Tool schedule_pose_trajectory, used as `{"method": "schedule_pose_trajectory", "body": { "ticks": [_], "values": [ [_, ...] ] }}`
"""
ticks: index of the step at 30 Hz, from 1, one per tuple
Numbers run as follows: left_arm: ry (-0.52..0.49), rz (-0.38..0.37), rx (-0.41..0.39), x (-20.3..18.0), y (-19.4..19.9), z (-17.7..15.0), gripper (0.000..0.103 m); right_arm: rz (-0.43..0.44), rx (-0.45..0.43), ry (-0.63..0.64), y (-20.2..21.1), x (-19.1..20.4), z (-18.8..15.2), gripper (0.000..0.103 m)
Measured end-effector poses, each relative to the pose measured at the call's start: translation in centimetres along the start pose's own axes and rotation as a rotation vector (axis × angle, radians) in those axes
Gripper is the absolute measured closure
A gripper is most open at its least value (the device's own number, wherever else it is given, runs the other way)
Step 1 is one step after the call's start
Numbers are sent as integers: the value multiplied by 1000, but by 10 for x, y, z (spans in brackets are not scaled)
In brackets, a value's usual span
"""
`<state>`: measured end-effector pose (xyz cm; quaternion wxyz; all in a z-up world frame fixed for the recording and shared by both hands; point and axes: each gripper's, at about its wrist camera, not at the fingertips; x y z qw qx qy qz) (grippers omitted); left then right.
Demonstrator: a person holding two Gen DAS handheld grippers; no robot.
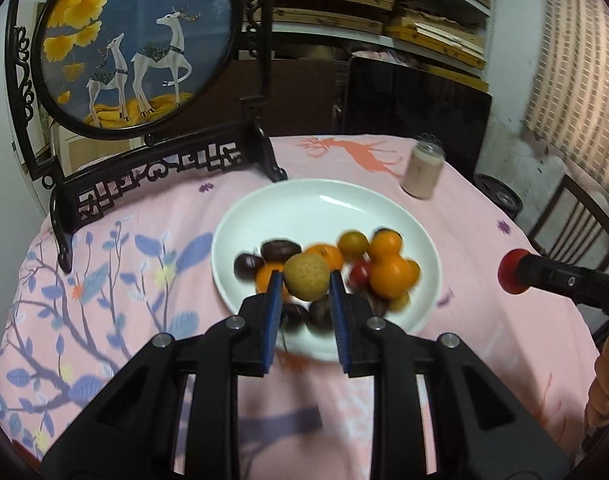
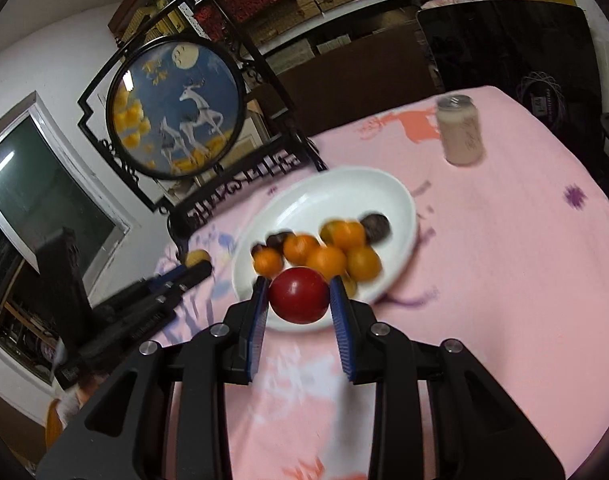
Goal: Organize fruits
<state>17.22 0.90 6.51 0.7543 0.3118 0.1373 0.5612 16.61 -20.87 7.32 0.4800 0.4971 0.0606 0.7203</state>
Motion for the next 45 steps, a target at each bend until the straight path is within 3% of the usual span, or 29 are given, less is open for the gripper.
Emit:
{"method": "schedule_pose_trajectory", "body": {
  "ticks": [5,10,21,23,24,26,31,33,34,39,45],
  "values": [
    [44,8,32,19,-33,4,79,0,59,14,-53,14,10,71],
    [59,4,105,30,-68,-5,79,-56,115,52,-104,18,8,71],
    [43,6,138,30,-99,-4,78,-112,87,191,-128,28,4,69],
    [38,18,141,29,-100,-5,59,-99,98,174,-128,26,6,69],
    [40,24,135,29,-99,-4,55,-90,104,157,-127,24,8,68],
    [44,34,124,30,-95,-3,52,-89,89,142,-124,22,10,63],
    [51,42,120,29,-89,-3,51,-90,58,130,-111,23,12,63],
    [48,59,125,27,-86,-4,40,-84,51,132,-103,25,10,63],
    [51,65,123,25,-83,-5,29,-84,44,138,-96,28,8,63],
    [47,64,110,12,-60,-17,24,-82,22,152,-73,37,-4,63],
    [30,138,88,-4,-28,-38,11,-78,-14,161,-43,33,-30,54]
  ]
}}
Point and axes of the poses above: each gripper's, at about its wrist camera, not at the fingertips, and y roughly against the way its jaws point, x to its left, z to its top, and after that the axes turned 15 degrees about -y, right-handed
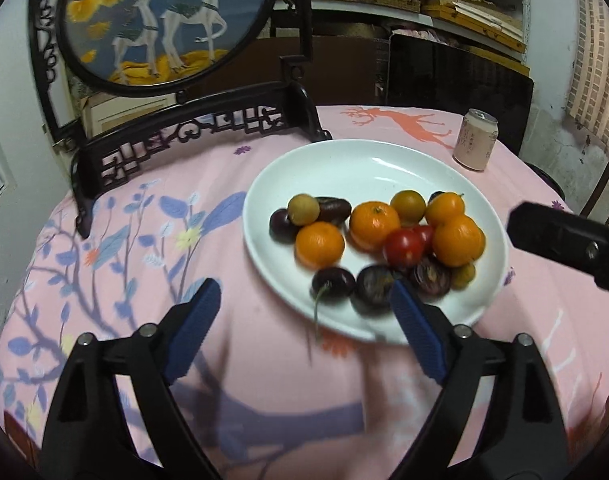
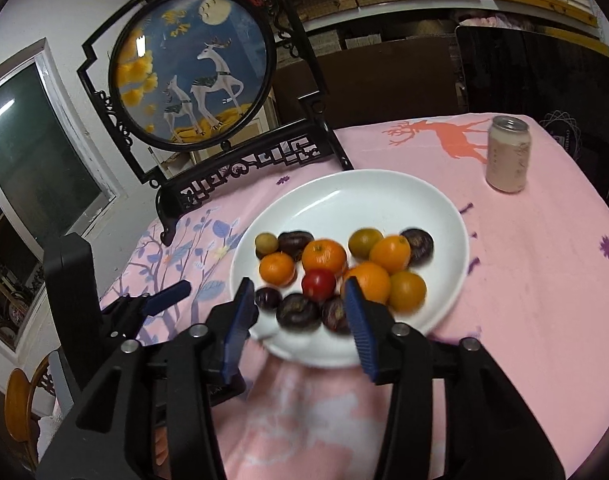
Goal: Organize fruits
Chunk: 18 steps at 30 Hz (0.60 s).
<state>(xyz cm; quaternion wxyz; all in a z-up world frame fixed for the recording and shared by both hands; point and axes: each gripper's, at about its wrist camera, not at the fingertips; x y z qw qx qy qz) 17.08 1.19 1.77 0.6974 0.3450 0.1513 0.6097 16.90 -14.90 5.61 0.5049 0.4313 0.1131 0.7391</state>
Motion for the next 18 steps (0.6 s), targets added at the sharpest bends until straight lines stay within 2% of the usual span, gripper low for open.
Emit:
{"method": "schedule_pose_trajectory", "body": {
  "ticks": [6,8,10,13,18],
  "values": [
    [19,41,-26,-11,29,-21,4,-24,-24,-48,24,-29,-34,52],
    [20,54,-33,-14,37,-26,3,-29,-31,-81,30,-41,-44,49],
    [31,52,-34,-15,45,-32,2,-41,-45,-114,37,-52,-56,40],
    [43,44,-23,-17,53,-41,2,-65,-23,-146,38,-62,-67,40],
    [35,33,-34,-22,72,-54,2,-70,-18,-124,40,-54,-76,38]
  ]
}}
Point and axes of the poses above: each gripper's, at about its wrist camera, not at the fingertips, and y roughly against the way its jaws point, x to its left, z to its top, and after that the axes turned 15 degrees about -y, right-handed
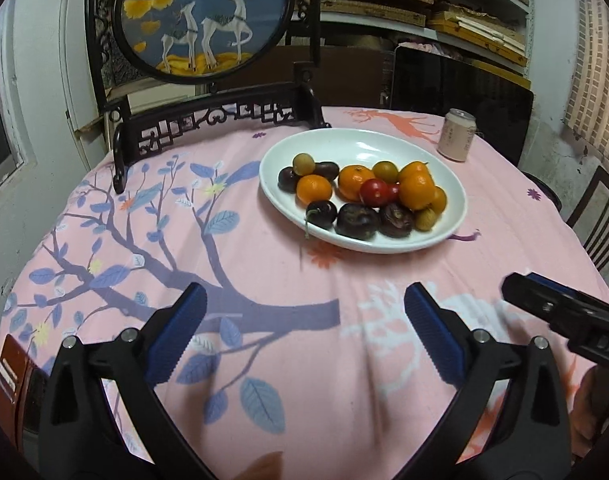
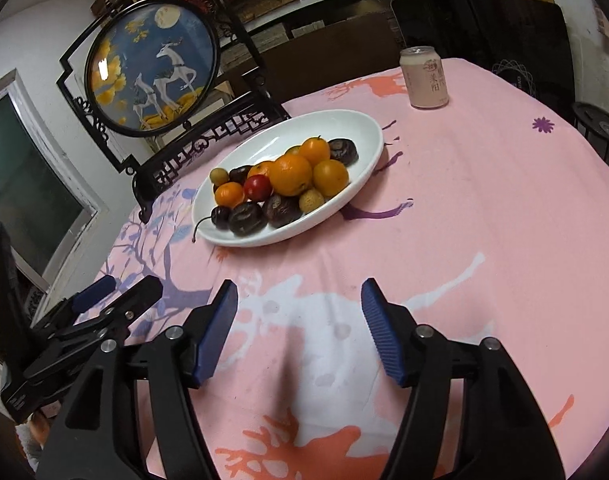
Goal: Organize fruits
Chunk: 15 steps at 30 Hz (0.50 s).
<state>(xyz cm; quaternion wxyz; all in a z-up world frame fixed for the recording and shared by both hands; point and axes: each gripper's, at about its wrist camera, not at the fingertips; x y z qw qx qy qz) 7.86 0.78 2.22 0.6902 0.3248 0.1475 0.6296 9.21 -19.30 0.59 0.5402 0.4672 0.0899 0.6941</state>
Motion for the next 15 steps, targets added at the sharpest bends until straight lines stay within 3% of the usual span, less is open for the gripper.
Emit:
{"method": "schedule_pose_trajectory", "body": {
  "ticks": [5,7,15],
  "values": [
    [-66,25,-44,-14,17,1,2,-6,-69,61,14,11,-6,33],
    [-71,40,-50,-16,21,1,2,-2,-86,58,17,11,-5,24],
    [-46,50,-65,-14,30,1,2,-21,-129,60,25,10,-3,23]
  ]
}}
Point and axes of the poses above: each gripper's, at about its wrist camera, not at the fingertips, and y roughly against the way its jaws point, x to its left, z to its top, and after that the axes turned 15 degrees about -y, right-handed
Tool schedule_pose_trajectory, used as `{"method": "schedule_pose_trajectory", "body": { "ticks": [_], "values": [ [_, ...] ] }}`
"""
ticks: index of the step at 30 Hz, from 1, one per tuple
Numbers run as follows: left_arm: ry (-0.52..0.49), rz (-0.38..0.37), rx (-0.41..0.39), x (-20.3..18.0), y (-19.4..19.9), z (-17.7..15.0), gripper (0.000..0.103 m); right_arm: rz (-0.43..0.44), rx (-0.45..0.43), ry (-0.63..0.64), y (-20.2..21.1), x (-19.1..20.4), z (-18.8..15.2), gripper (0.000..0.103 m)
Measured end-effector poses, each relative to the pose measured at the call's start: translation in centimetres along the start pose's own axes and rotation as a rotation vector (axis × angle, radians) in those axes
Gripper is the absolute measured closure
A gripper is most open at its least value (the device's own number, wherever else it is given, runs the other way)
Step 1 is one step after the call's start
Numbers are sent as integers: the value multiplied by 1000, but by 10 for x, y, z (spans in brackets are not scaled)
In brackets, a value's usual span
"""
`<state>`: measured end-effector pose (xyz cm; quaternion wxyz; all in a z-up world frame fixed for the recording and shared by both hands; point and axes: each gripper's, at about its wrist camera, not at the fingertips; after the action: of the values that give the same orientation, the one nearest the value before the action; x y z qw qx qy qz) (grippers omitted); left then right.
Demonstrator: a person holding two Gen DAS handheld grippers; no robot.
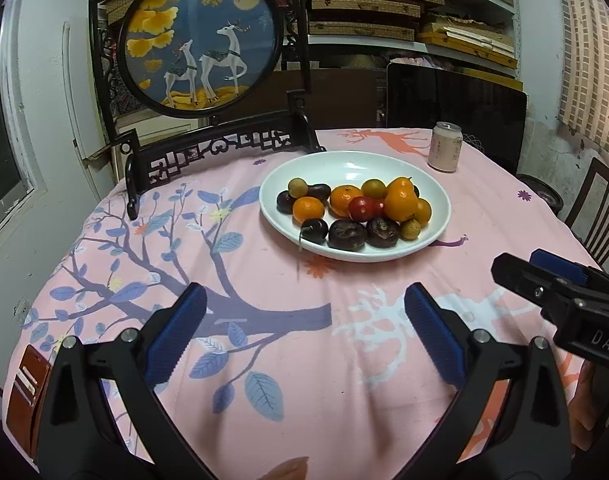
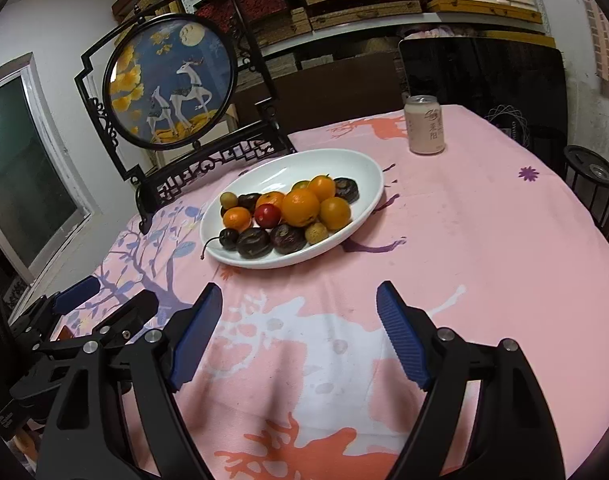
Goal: Organize fruits
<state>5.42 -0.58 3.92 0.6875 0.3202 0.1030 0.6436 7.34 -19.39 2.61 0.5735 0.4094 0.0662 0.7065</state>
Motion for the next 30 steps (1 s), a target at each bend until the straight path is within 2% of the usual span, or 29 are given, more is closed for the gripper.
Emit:
{"method": "schedule_pose_trajectory", "body": {
  "ticks": [8,13,22,27,30],
  "values": [
    [9,4,-24,3,7,1,2,-81,7,41,-7,2,-4,23],
    [-2,8,-31,1,10,1,2,-84,38,87,-13,9,-12,23],
    [21,-8,-47,4,13,1,2,-85,38,105,-13,14,-16,23],
    [0,29,-83,2,18,0,2,-81,36,104,-12,14,-16,23],
    [-6,26,-87,1,19,0,2,-78,38,98,-12,13,-16,23]
  ]
}}
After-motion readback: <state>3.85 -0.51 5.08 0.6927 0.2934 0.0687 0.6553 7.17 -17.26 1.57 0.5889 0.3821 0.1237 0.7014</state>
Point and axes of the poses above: each gripper's, at about its wrist camera, not at the fingertips, and y roughly against the way its jaws point, x to its left, z to its top, and after that the axes turned 15 degrees about -y, right-handed
